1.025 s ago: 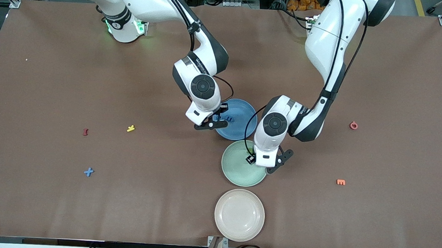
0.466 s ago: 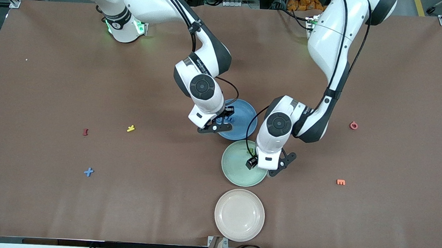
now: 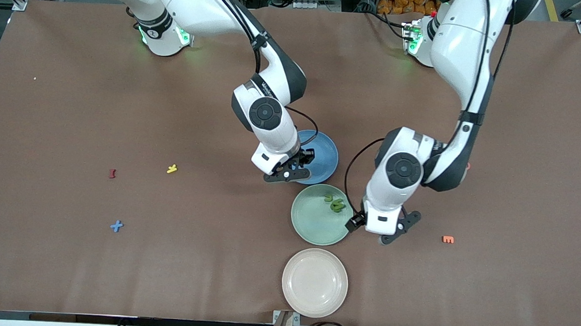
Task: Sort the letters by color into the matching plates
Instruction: 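Reach the right gripper to the blue x while the left gripper withdraws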
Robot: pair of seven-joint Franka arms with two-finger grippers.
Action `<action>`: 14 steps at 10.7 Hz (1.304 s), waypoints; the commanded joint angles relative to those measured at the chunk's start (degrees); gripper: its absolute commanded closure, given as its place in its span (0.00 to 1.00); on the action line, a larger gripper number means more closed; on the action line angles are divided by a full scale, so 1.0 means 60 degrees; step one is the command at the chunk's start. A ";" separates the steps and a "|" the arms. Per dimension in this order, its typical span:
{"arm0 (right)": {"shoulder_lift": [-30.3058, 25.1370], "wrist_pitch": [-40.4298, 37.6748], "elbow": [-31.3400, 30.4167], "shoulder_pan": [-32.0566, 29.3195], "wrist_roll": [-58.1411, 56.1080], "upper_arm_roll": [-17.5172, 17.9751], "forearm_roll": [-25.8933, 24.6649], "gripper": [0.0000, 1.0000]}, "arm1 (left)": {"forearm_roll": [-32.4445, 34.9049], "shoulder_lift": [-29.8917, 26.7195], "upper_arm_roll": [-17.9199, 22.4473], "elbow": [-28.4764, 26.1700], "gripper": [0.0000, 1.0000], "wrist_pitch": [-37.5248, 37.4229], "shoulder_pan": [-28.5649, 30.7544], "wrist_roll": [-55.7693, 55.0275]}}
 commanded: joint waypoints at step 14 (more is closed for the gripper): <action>-0.0306 -0.2544 0.0372 -0.1553 -0.2574 -0.2259 -0.0012 0.00 | -0.0022 -0.2057 -0.0080 -0.0203 0.00 -0.1712 0.2030 0.1757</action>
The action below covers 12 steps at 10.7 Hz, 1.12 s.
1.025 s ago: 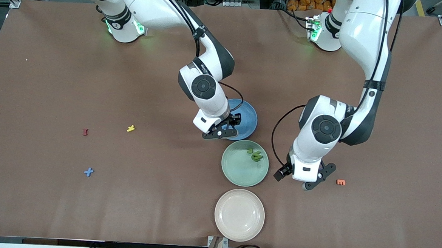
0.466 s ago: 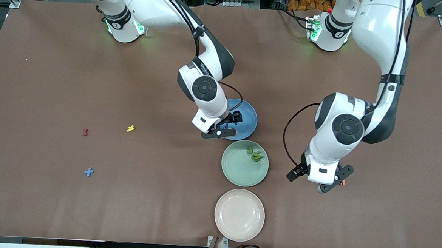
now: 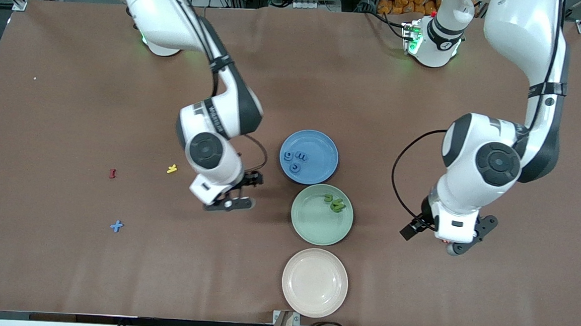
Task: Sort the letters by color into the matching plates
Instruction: 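Reach the right gripper to the blue x while the left gripper withdraws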
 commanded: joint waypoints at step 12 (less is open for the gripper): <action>0.0153 0.1481 -0.0434 -0.4253 -0.0391 -0.0552 0.1213 0.00 | 0.0648 -0.3041 -0.0698 -0.0231 0.00 -0.4008 0.0395 0.4036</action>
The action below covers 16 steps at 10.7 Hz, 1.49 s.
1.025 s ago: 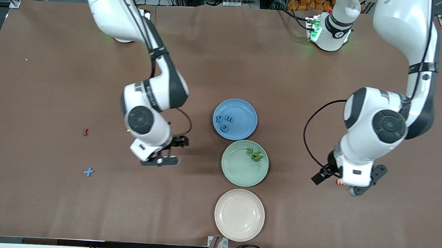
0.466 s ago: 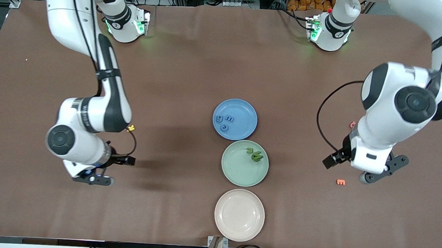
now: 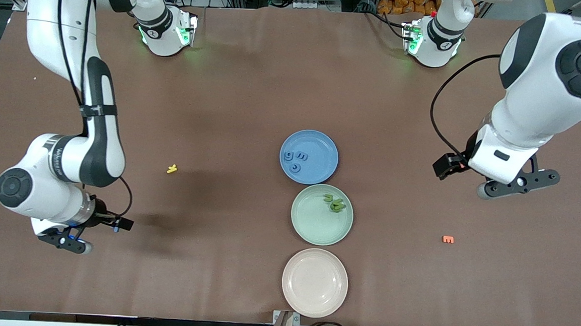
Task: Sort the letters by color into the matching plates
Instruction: 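Reach the right gripper to the blue x while the left gripper withdraws, then grasp the blue x with the right gripper while the left gripper rises away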
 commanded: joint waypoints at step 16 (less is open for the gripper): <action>0.1379 0.2216 -0.0762 -0.0887 0.3232 0.0074 0.0985 0.00 | -0.1534 -0.2504 -0.2021 -0.1030 0.00 -0.0588 0.3053 0.3542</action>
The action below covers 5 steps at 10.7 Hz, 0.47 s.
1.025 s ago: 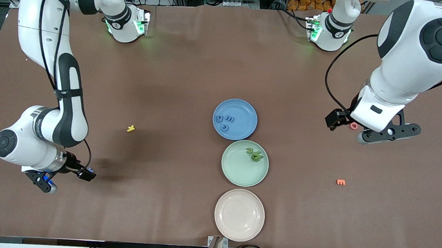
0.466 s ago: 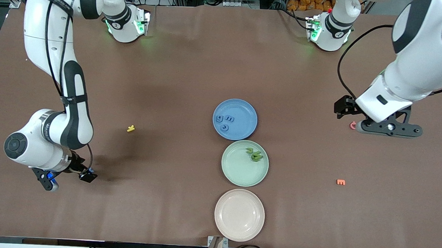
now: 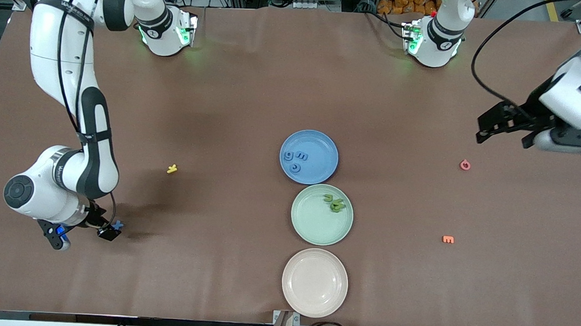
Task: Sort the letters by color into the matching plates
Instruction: 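Grasp the blue x with the right gripper while the left gripper rises away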
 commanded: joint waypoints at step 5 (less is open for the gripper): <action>0.0504 0.0895 0.0099 -0.0074 0.0013 0.0118 0.0051 0.18 | -0.0230 -0.1440 -0.0288 -0.1511 0.00 -0.0102 0.0309 0.0107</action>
